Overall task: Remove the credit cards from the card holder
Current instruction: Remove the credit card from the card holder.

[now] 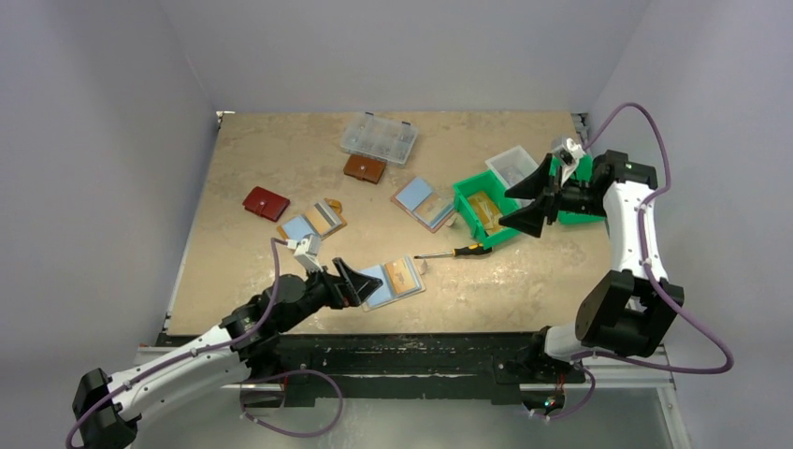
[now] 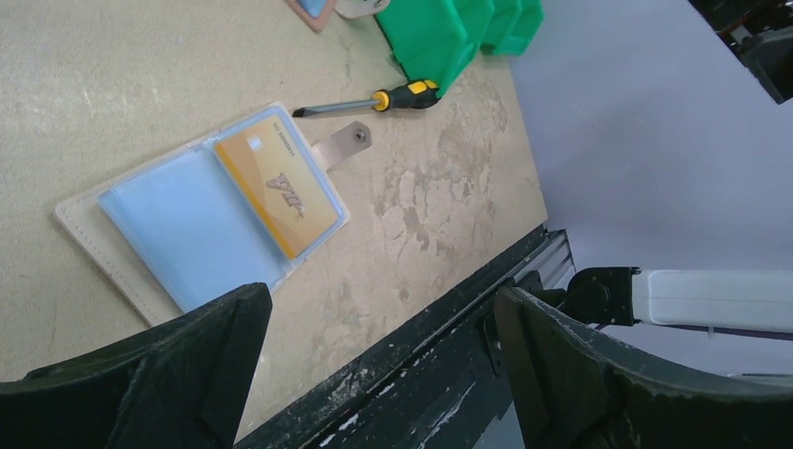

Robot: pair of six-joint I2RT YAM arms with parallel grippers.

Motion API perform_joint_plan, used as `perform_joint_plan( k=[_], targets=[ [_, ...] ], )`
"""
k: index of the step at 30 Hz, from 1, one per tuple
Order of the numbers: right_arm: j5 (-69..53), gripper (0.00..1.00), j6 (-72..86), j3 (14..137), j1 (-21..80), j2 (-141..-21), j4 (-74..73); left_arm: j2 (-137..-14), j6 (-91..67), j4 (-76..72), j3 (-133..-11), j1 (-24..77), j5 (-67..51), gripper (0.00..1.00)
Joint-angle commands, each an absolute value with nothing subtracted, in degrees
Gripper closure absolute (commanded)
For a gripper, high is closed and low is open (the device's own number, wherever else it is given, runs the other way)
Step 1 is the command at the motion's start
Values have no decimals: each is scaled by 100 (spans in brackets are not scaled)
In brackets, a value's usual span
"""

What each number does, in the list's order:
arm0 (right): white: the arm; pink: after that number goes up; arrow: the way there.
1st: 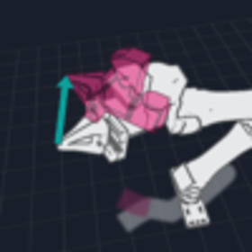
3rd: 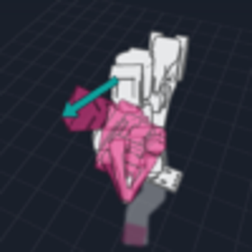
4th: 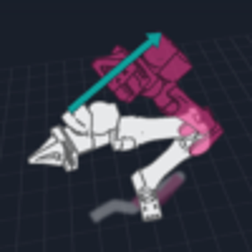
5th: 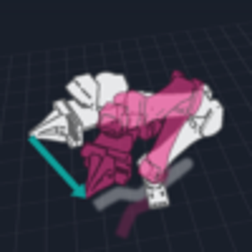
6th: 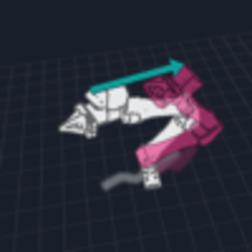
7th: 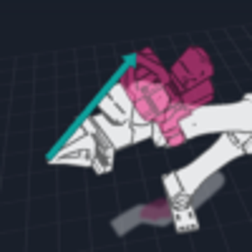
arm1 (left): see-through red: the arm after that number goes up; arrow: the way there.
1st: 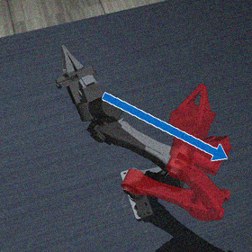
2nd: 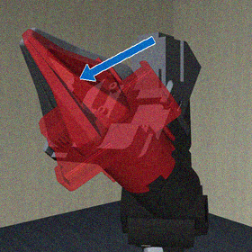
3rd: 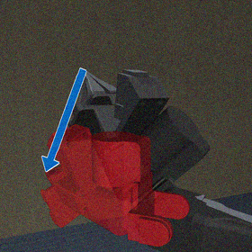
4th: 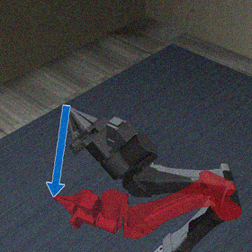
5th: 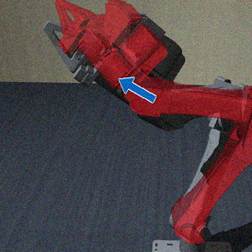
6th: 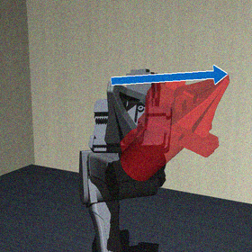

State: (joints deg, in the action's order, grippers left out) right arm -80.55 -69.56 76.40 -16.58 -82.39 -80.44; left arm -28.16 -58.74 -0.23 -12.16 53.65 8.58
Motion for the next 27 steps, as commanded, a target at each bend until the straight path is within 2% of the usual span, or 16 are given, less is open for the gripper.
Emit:
perform_joint_plan(
  k=[1, 4, 6, 9, 12, 17, 18, 21, 23, 27],
  targets=[
    [-8141, 1, -7146, 7792, -1474, -8157, -8223, -2900, -5382, -122, -1800, 5361, 869, 2],
    [-7857, 1, -6572, 7929, -714, -8129, -7819, -2989, -5020, -132, -2020, 5364, 928, 2],
    [-7372, 1, -5369, 7883, -165, -7928, -6749, -3045, -4826, -121, -2156, 5361, 1005, 2],
    [-5187, 1, -3128, 7246, 1083, -7152, -4262, -3071, -4675, -29, -2267, 5362, 1191, 1],
    [-3924, 1, -2665, 6948, 1751, -6703, -3371, -3008, -4753, -49, -2185, 5364, 1321, 0],
    [-4065, 1, -2361, 6720, 1750, -6767, -3049, -2760, -4886, -381, -1865, 5361, 1216, 0],
    [-4375, 1, -1731, 6464, 1745, -6786, -2586, -2715, -4900, -396, -1833, 5361, 1195, 0],
    [-5798, 1, -1188, 5740, 1475, -6878, -1829, -2676, -4915, -353, -1797, 5361, 1135, 0],
    [-5773, 1, -111, 5064, 1351, -6771, -745, -2737, -4928, -343, -1793, 5366, 1109, 0],
    [-5430, 4, -91, 4751, 1450, -6631, -517, -3111, -4957, -511, -1746, 5361, 1162, 2]
  ],
)
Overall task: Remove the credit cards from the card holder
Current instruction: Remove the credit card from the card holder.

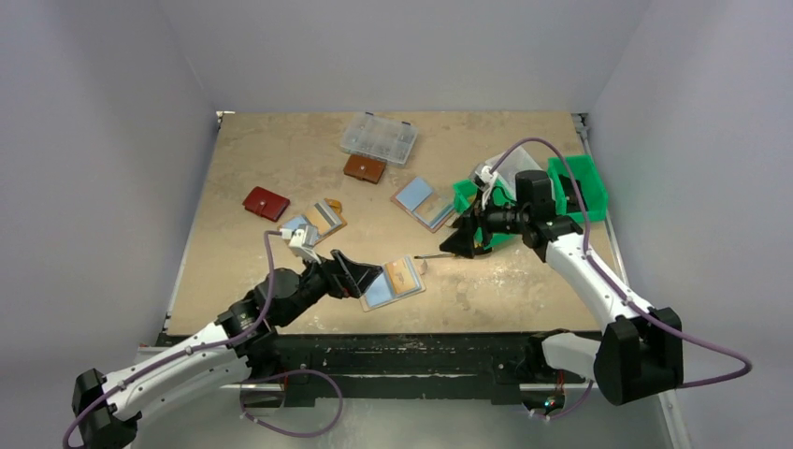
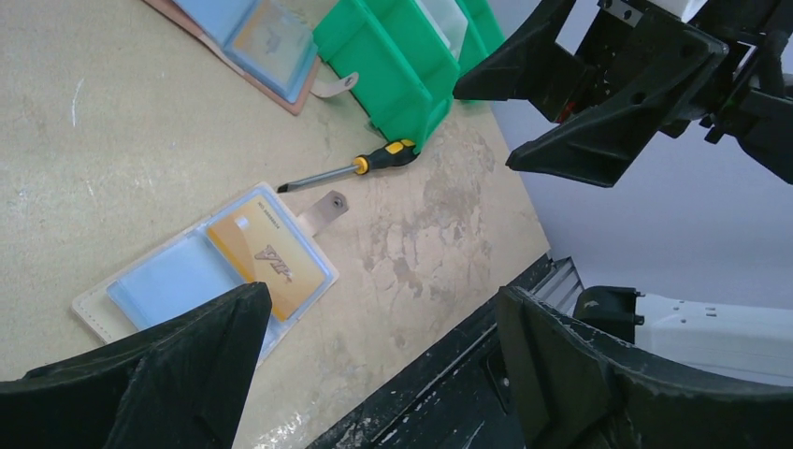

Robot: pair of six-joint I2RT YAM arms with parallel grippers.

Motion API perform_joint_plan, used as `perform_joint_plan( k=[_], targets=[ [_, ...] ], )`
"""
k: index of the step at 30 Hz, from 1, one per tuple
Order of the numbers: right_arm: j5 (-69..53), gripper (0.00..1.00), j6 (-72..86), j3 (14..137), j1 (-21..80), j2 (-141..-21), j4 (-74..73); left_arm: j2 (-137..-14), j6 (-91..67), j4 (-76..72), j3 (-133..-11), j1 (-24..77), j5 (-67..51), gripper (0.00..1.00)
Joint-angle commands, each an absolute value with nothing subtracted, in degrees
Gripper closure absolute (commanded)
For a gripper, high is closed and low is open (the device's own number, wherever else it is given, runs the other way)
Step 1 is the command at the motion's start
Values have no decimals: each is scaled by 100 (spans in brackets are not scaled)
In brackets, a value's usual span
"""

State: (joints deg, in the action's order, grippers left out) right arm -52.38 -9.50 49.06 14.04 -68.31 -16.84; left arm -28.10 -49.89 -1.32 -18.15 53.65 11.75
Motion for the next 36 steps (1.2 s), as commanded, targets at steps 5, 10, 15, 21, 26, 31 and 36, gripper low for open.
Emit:
perform_joint_plan(
  k=[5, 10, 15, 21, 26, 31, 36],
  targets=[
    [-5156, 18, 564, 4616, 1810, -7058, -254, -4082, -4930, -999, -1809, 5366, 1197, 4],
    [-5001, 29, 826, 4614, 2375, -7466, -77, -5039, -4966, -1270, -2007, 5362, 1197, 16],
    [-4679, 42, 945, 4615, 2671, -7763, 97, -5700, -5159, -1944, -1940, 5361, 1128, 34],
    [-4323, 61, 1073, 4675, 2823, -8180, 156, -6121, -5460, -2439, -1847, 5364, 1137, 46],
    [-4179, 70, 1090, 4757, 2997, -8542, 100, -6191, -5751, -2808, -1619, 5354, 1285, 49],
    [-4034, 74, 1139, 4807, 3054, -8814, 62, -6326, -5953, -3243, -1386, 5346, 1310, 51],
    [-3923, 74, 1170, 4836, 3103, -9043, 22, -6487, -6107, -3562, -1218, 5314, 1284, 52]
  ],
)
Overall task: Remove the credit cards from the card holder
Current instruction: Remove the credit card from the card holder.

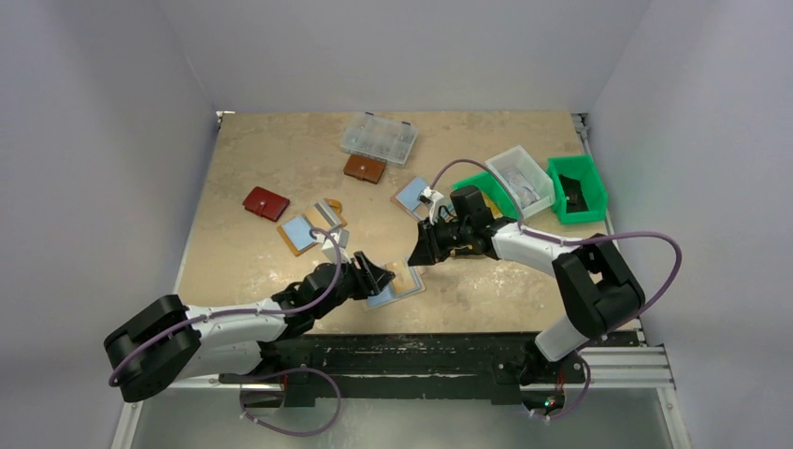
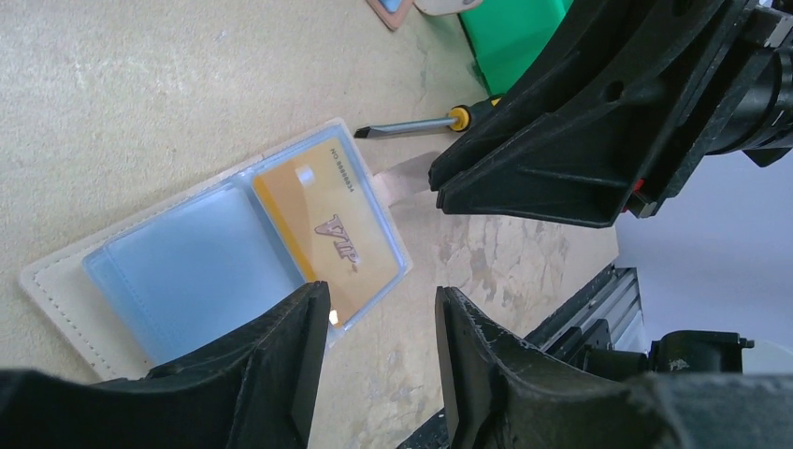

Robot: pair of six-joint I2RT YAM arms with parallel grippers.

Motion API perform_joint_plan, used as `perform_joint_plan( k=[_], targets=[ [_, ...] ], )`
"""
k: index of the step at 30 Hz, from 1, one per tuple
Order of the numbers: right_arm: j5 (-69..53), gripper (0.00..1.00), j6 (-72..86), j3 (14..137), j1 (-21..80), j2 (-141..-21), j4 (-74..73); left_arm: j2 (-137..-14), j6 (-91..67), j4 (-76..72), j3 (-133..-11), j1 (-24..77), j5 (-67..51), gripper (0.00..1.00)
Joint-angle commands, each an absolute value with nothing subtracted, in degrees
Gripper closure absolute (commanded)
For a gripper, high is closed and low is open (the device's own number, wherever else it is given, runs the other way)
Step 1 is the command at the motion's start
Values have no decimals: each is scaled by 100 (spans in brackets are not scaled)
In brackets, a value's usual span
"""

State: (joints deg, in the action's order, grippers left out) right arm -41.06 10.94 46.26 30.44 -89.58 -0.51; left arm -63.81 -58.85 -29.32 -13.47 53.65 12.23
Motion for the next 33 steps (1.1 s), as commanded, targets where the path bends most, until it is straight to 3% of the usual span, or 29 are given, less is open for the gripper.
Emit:
perform_joint_plan(
  k=[1, 23, 33],
  targets=[
    [-3894, 74, 1169, 4846, 3117, -9078, 10, -6519, -6137, -3613, -1188, 5310, 1277, 52],
    [-3891, 72, 1360, 4931, 3188, -9616, 9, -7340, -6416, -4418, -1123, 5182, 1037, 51],
    [-4034, 76, 1423, 5036, 3193, -9850, -158, -7667, -6442, -4695, -1169, 5143, 889, 53]
  ],
)
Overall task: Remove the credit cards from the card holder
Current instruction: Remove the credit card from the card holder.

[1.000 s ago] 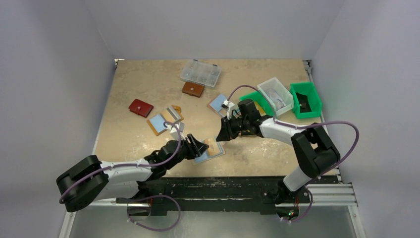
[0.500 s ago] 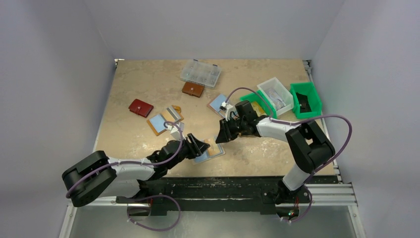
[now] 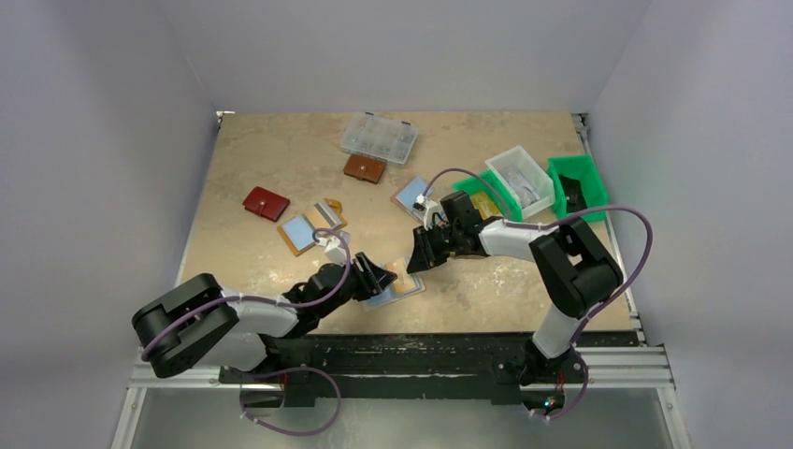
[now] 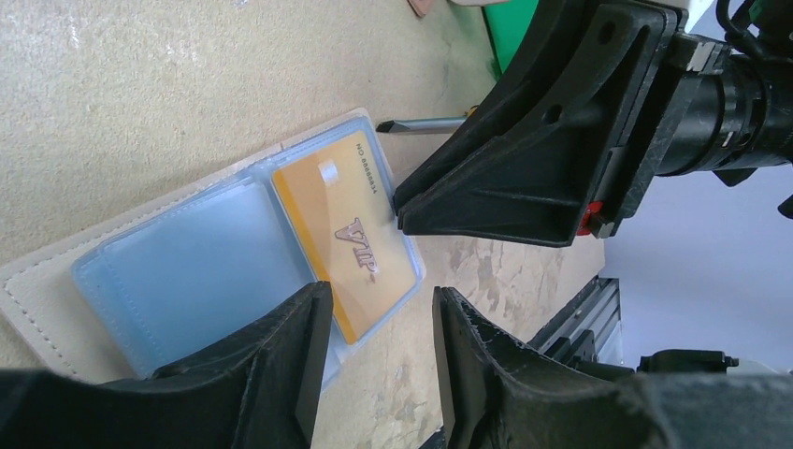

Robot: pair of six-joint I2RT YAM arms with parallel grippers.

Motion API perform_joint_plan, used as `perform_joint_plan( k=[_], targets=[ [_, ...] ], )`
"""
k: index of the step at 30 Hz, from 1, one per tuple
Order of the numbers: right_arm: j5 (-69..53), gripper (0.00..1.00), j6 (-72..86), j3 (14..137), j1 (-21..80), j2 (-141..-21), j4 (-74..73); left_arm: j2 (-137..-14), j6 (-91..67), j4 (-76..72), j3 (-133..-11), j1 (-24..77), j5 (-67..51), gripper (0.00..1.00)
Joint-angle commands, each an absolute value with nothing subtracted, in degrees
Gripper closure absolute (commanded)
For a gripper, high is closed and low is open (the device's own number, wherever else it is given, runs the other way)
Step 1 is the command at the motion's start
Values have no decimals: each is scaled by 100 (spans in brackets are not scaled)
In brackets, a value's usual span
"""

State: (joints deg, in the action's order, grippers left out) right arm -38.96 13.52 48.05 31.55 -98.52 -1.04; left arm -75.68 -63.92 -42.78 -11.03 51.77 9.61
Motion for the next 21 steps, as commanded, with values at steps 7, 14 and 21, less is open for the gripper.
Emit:
perform_joint_plan(
  k=[7, 14, 21],
  targets=[
    [-4135, 81, 1480, 5070, 3198, -9932, -157, -7989, -6516, -4697, -1224, 5071, 839, 55],
    [-4202, 92, 1520, 5124, 3199, -10061, -213, -8272, -6554, -4764, -1256, 4962, 700, 57],
    [-4187, 95, 1518, 5212, 3207, -10259, -349, -8448, -6629, -4828, -1248, 4891, 612, 62]
  ],
)
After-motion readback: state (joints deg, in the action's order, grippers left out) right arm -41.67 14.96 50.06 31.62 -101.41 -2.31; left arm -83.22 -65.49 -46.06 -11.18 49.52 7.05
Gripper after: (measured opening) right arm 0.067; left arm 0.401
